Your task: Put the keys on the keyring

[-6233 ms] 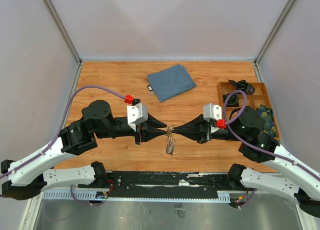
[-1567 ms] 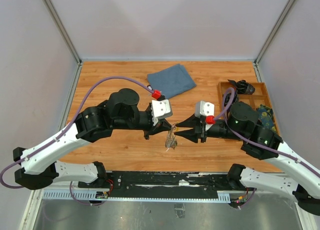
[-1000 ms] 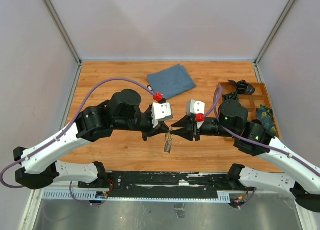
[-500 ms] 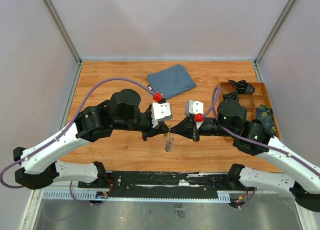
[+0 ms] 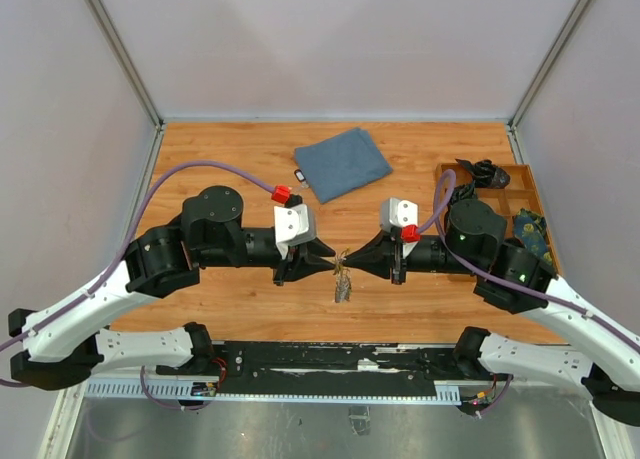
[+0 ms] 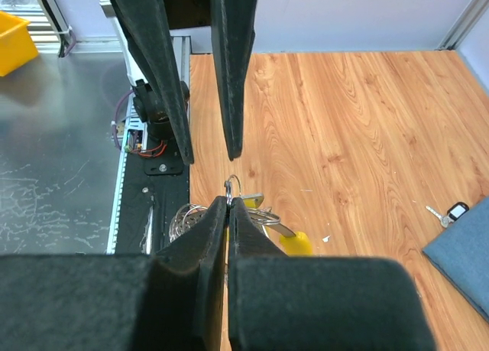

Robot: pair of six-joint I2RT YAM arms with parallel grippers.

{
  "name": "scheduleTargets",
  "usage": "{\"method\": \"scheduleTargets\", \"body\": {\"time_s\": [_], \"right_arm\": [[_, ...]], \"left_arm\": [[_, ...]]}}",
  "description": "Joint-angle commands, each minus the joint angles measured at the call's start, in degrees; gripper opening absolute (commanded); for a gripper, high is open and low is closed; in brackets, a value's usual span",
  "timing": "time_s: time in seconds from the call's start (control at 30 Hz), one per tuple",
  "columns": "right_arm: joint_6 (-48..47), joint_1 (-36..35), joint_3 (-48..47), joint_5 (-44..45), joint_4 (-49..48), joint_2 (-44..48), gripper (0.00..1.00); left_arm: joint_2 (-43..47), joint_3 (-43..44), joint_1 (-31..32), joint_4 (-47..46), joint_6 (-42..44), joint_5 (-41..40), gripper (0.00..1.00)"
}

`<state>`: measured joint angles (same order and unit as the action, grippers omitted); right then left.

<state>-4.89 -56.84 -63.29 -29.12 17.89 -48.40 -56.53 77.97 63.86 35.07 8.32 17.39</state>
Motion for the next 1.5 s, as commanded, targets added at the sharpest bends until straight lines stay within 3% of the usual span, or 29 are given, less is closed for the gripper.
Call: {"method": "scheduleTargets", "body": {"time_s": [0.0,1.13,1.47], "right_arm": [[1.27,0.06,-2.34,-1.99,-3.41,1.45,0.00],[1.90,0.06,-1.69,-2.37,-7.44,4.72,0.00],[2.91,0.06,4.06,4.62,-13.33,8.47,0.00]], "left_arm": [[0.02,-1.57,0.63,-3.69,-1.15,2.41,0.30],[-0.19,-4.19,0.61,-6.91,-1.99,3.82,0.27],[6.40,-10.54,0.60,-17.33,-7.53,-3.71,0.30]]}}
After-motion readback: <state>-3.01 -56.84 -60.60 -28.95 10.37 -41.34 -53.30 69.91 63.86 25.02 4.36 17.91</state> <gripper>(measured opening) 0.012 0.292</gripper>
